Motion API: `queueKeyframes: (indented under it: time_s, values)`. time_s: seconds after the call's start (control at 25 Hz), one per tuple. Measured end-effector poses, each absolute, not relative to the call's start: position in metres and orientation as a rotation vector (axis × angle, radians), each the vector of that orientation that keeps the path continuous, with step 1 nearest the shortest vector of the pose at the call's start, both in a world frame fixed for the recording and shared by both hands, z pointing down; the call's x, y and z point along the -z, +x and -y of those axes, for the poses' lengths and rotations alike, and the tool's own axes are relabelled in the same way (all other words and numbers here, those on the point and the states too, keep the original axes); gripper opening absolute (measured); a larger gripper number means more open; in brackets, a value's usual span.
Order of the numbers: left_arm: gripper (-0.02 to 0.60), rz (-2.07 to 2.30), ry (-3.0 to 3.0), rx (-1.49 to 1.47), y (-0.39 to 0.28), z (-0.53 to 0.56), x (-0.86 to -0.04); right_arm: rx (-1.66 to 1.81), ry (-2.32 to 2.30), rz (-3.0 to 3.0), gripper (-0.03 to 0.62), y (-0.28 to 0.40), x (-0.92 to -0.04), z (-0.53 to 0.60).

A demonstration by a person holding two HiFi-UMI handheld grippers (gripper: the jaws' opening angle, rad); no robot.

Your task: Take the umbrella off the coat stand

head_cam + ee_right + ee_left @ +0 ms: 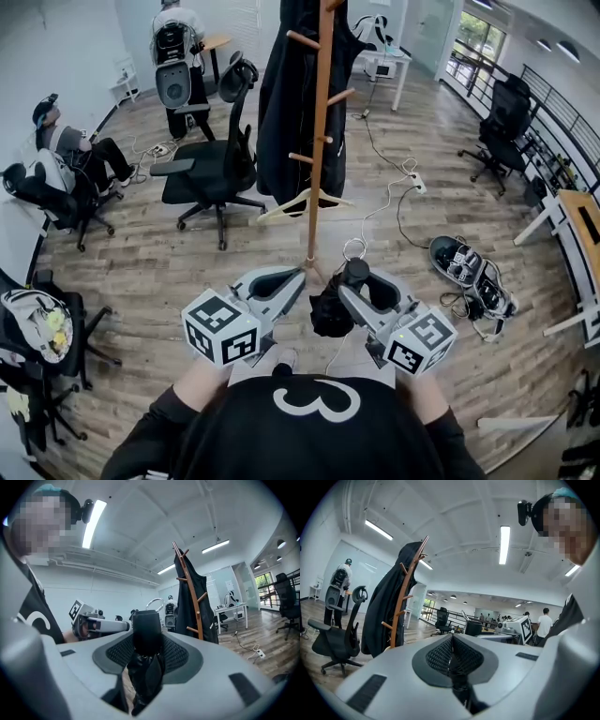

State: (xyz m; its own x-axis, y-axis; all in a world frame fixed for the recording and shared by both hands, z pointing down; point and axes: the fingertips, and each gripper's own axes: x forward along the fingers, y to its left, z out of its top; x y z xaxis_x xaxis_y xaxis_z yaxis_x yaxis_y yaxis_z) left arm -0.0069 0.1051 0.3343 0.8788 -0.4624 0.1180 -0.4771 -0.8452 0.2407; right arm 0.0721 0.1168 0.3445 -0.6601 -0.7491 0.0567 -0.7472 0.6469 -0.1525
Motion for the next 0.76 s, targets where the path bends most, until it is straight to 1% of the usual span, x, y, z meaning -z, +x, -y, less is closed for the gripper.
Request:
queueKeyframes:
  time_s: [0.76]
  values:
    - [0.017, 0.725, 2.822, -0.036, 0.012, -0.153, -0.323, 0.213, -1.239, -2.853, 0.196, 0.088, -0.336, -0.168]
